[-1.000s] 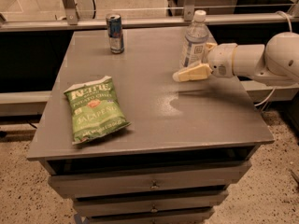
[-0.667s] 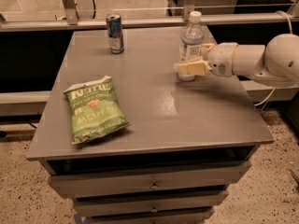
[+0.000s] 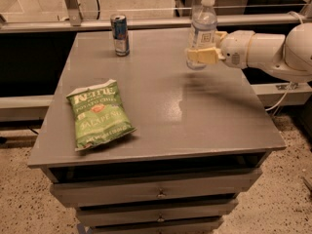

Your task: Pick blue plastic bottle

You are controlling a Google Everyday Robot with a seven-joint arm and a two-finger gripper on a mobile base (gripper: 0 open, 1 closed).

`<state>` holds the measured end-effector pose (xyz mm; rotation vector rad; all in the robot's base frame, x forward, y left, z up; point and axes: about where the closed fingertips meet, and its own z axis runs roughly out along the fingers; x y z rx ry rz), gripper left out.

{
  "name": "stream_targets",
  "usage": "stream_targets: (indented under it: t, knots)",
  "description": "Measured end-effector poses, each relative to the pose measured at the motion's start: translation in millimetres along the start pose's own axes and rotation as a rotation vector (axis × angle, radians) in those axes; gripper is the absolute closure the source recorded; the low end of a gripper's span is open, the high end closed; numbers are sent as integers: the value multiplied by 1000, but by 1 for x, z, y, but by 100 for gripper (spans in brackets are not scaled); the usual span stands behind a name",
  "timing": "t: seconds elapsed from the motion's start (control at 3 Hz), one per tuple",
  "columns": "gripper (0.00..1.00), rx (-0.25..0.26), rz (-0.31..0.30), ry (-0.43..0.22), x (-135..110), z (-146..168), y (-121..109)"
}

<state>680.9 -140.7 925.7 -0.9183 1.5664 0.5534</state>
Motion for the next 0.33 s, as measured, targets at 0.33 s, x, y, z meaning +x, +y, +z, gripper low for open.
stream_targets:
  t: [0.33]
  knots:
    - [100,-6,3,-12,-39,-9,-2]
